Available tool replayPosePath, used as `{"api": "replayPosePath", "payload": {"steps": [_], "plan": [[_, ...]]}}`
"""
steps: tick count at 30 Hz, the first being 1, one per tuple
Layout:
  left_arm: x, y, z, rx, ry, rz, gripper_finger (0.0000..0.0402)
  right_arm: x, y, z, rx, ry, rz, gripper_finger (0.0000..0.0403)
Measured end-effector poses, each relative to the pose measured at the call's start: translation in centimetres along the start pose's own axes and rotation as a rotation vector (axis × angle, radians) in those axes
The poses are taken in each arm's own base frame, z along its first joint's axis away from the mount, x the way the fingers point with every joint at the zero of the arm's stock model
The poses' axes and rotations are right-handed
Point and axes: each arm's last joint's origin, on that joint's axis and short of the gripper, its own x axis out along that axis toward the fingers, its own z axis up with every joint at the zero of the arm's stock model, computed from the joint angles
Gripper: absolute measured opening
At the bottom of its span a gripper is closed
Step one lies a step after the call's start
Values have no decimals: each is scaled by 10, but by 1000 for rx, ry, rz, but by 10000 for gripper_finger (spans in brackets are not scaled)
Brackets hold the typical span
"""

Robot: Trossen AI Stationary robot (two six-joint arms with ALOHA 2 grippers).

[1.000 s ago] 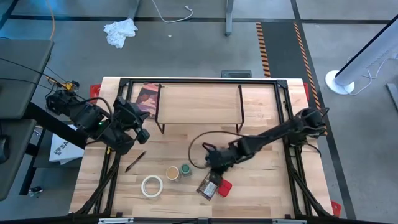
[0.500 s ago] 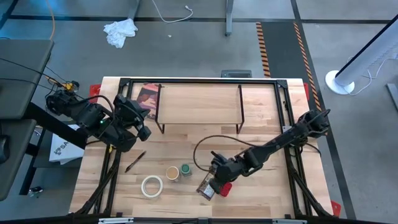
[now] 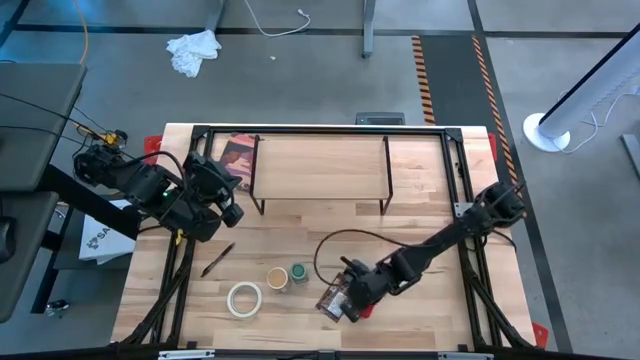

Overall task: Shelf spices
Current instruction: Adjust the seasoning bottles, cans and bags

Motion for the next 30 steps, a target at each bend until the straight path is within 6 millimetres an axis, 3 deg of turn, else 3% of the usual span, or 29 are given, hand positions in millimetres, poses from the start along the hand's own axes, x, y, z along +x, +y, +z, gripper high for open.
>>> {"api": "replayPosePath", "payload": {"steps": [4,8,12,20,30], "plan": [[0,0,0,0,-3,2,0,-1,-8,-18,-12,107,-99,0],[0,0,0,2,-9,6,0,-2,-7,-21,-8,75,-100,0],[0,0,0,27,-9,6,0,-5,-6,-6,20,11,-67,0],[0,0,0,21,-6,4,0,12,-15,28,18,-11,-76,0],[0,0,0,-6,-6,4,0,34,-29,29,-6,80,-169,0]]}}
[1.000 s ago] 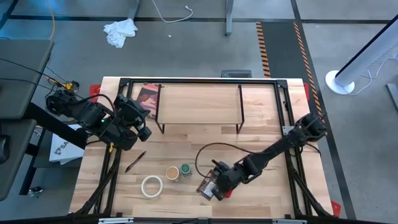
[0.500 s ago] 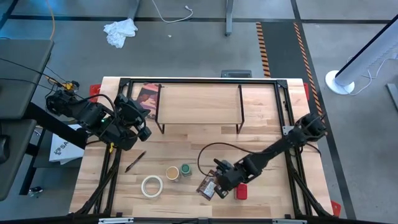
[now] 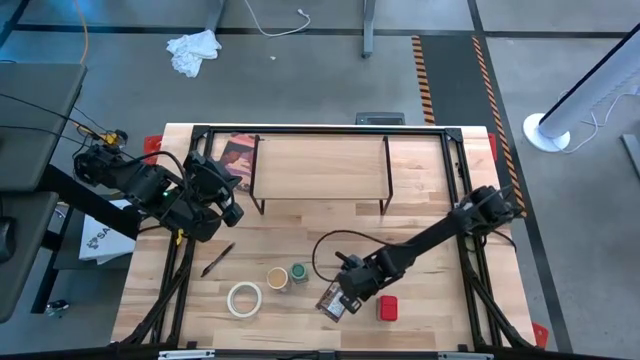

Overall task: Shelf spices
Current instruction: Adjust the seasoning bottles, cans and bags, then adjust the tape and ballpen

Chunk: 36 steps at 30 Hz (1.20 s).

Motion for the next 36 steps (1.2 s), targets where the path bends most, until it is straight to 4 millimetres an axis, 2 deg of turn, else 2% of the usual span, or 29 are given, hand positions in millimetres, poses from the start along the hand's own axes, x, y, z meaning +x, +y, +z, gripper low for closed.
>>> {"api": "replayPosePath", "payload": {"steps": [10,18,25,28,31,36], "plan": [[0,0,0,-4,-1,0,0,21,-6,20,43,47,18,0],[0,0,0,-5,-4,1,0,18,-8,61,77,-118,129,0],[0,0,0,-16,-15,8,0,10,-2,84,95,-215,277,0],[0,0,1,-28,-21,13,0,3,-6,83,52,-205,241,0],[0,0,1,-29,-22,13,0,-15,-10,76,-12,-186,179,0],[0,0,1,-25,-33,15,0,-65,-18,58,-124,-214,83,0]]}}
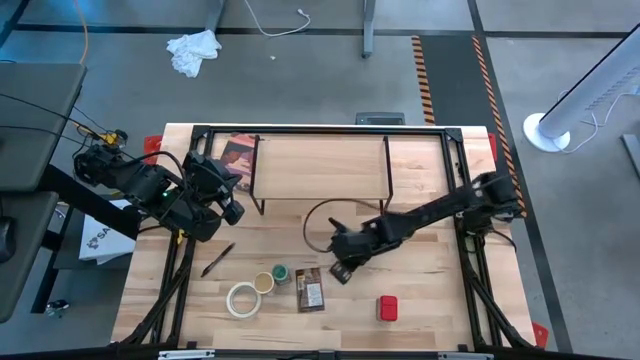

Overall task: Shelf spices
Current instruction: Adjust the tape and ballpen

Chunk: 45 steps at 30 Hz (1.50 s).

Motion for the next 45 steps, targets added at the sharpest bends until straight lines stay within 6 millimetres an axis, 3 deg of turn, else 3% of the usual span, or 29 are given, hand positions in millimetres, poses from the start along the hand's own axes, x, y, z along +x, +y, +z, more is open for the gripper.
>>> {"api": "replayPosePath", "payload": {"steps": [4,13,19,27,31,35,38,45], "plan": [[-3,0,5,-13,-44,-35,0,-61,-1,-1,-28,-117,17,0],[-23,14,29,-82,-217,-208,0,-213,-28,-30,-30,-674,50,0],[-38,23,47,-96,-342,-341,0,-269,-55,-48,-57,-881,65,0],[-42,26,53,-107,-384,-368,0,-290,-69,-56,-124,-947,54,0],[-36,17,42,-129,-250,-446,0,-288,-68,-56,-134,-937,40,0],[-32,-9,6,-153,152,-539,0,-287,-70,-57,-141,-919,23,0],[-44,-41,-23,-104,370,-566,0,-286,-71,-58,-147,-907,9,0],[-78,-117,-98,-45,508,-515,0,-284,-73,-59,-148,-891,-11,0]]}}
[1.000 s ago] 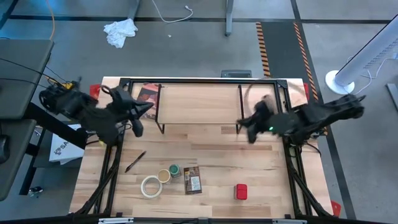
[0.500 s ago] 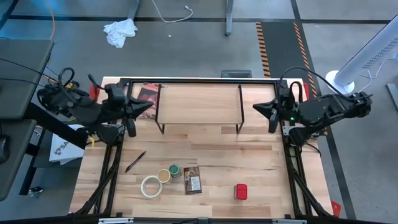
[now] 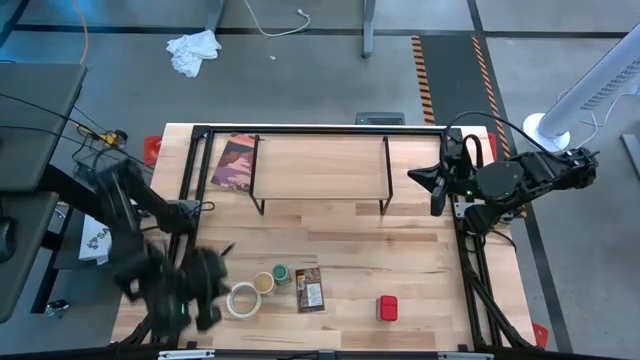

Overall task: Shelf spices
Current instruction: Adjust the tape and ballpen

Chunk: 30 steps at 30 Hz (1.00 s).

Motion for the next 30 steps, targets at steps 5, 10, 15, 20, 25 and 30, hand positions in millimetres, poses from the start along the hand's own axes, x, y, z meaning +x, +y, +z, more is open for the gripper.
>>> {"api": "replayPosePath", "payload": {"steps": [5,10,15,20,25,30], "plan": [[51,-38,-38,21,129,46,0,0,-1,-1,18,4,-4,0],[96,-71,-65,-150,201,-24,0,0,-1,-2,52,30,3,0],[118,-75,-83,-463,83,59,0,0,-3,-5,60,68,-2,0],[148,-80,-92,-620,129,112,0,0,-4,-6,52,77,-10,0],[170,-83,-93,-673,187,147,0,0,-4,-7,65,88,-10,0],[179,-67,-84,-669,165,288,0,0,-4,-7,65,95,-2,0]]}}
